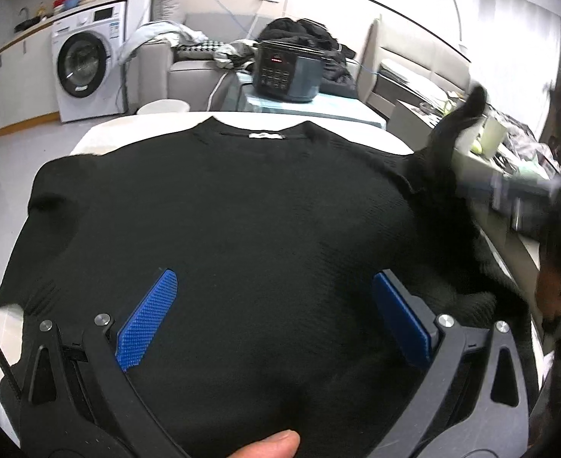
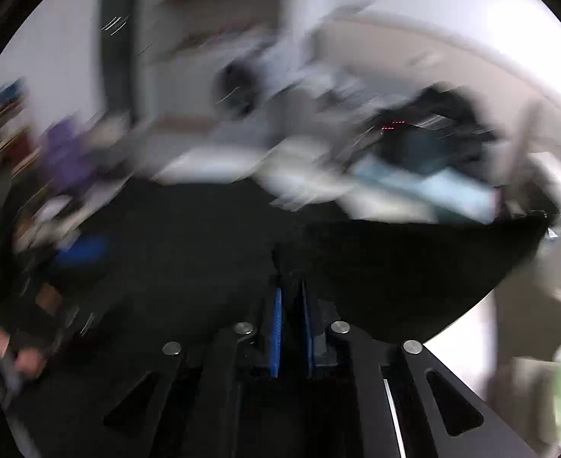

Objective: Fold small clothes

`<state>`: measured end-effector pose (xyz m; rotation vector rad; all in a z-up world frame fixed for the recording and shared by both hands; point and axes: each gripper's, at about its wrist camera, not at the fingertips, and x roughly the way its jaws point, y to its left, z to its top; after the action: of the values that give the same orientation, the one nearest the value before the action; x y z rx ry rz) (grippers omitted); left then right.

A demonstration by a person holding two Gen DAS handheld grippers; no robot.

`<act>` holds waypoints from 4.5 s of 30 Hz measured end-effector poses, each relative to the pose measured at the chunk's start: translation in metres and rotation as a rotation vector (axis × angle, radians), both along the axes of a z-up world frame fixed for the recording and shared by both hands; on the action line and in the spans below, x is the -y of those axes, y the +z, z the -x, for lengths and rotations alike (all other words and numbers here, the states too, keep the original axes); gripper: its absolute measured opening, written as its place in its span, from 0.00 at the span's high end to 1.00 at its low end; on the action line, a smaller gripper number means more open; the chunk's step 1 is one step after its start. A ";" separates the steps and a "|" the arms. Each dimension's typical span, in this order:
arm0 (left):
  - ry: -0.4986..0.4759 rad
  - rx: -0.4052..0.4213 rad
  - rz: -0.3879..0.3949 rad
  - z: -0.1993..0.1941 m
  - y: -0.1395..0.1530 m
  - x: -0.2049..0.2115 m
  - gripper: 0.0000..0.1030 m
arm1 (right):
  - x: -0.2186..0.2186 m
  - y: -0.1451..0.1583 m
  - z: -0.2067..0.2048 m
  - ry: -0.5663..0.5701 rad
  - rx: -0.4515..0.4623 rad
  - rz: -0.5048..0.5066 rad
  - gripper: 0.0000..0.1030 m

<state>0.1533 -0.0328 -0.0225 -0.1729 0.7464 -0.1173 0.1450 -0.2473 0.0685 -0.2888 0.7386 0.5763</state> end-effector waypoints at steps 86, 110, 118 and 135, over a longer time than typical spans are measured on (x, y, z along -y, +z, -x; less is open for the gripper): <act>0.666 -0.211 0.768 0.007 -0.127 -0.312 0.74 | 0.006 -0.012 0.050 -0.383 -0.160 -0.134 0.46; -0.122 -0.135 0.076 -0.026 -0.033 -0.055 0.43 | 0.032 -0.031 0.068 -0.426 -0.190 -0.165 0.46; 0.147 -0.112 0.194 -0.036 -0.017 -0.145 0.39 | 0.032 -0.033 0.065 -0.421 -0.197 -0.191 0.46; 0.089 -0.013 0.170 -0.127 0.010 -0.135 0.93 | 0.057 -0.031 0.065 -0.500 -0.195 -0.179 0.46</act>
<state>0.2800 0.1023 -0.0124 -0.3688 0.7409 -0.0952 0.0798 -0.3039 0.0375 0.1215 0.9029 0.1926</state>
